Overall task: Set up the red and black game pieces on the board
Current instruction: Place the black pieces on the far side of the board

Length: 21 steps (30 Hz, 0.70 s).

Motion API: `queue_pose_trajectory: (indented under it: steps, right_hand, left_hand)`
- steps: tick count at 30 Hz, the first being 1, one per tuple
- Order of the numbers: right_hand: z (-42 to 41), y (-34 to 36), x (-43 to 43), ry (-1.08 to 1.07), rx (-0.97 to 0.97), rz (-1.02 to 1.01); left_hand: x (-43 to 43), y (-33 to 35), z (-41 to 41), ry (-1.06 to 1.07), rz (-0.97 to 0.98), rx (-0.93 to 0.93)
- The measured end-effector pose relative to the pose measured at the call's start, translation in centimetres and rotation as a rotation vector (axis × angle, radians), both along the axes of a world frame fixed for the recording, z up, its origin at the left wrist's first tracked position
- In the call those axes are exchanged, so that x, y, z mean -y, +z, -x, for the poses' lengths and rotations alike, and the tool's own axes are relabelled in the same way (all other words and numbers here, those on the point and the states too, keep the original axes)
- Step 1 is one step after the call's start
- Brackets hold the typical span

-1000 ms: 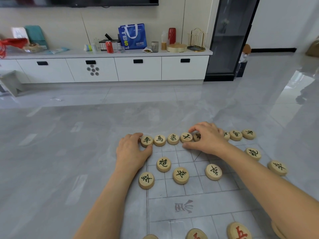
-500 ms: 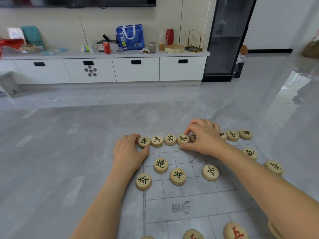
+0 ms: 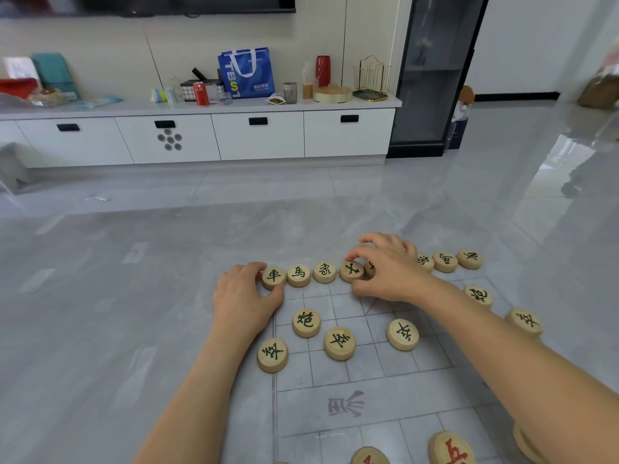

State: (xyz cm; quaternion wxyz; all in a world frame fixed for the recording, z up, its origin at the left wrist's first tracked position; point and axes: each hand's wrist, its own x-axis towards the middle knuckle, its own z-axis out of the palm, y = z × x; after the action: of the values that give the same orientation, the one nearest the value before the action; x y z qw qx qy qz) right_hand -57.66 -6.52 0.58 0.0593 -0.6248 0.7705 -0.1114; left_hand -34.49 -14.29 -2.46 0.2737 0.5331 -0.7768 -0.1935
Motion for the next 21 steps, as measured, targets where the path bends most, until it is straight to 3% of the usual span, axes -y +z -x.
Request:
queue_pose_trajectory:
  steps: [21]
  right_hand:
    - [0.06,-0.45,0.38,-0.057,0.016,0.038]
  left_hand:
    - [0.10,-0.18,-0.10,-0.002,0.012,0.003]
